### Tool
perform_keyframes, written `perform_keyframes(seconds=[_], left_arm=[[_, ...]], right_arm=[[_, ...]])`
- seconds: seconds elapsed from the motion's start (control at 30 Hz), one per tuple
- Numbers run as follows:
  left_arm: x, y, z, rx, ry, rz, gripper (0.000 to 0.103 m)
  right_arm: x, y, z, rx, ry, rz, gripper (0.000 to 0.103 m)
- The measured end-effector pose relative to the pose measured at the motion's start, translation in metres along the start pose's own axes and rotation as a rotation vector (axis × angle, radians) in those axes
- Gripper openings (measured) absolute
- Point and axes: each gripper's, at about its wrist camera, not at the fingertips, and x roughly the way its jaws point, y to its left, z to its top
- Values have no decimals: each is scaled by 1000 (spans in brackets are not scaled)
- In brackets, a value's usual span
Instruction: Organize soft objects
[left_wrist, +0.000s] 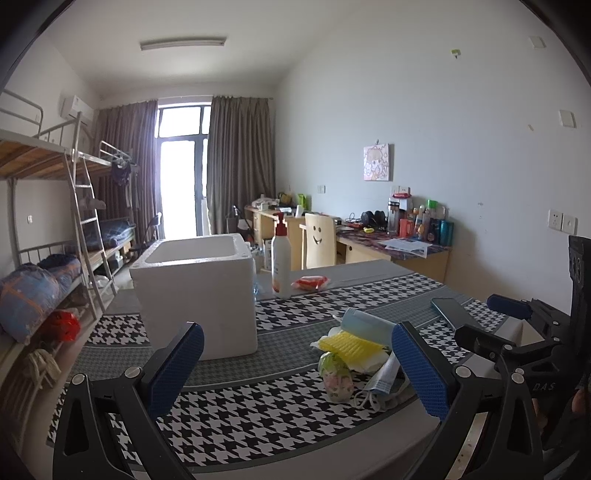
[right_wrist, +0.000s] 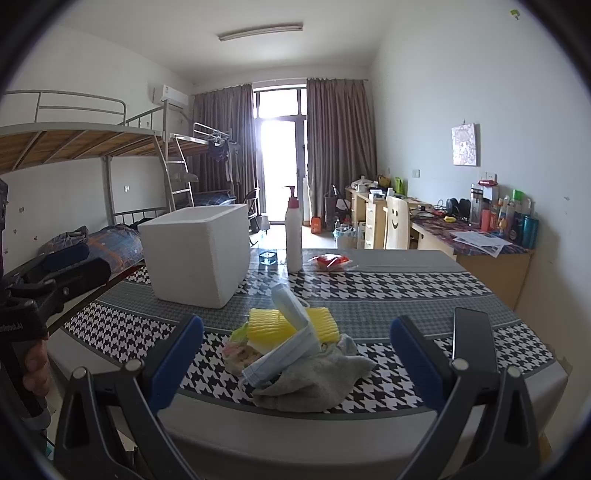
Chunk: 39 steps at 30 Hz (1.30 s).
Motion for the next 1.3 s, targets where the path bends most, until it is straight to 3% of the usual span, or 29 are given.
perform_keyframes(seconds=[1.3], left_arm=[[44, -14, 0, 16, 113, -36, 102]], right_arm=[[29, -14, -3, 21, 73, 6, 102]])
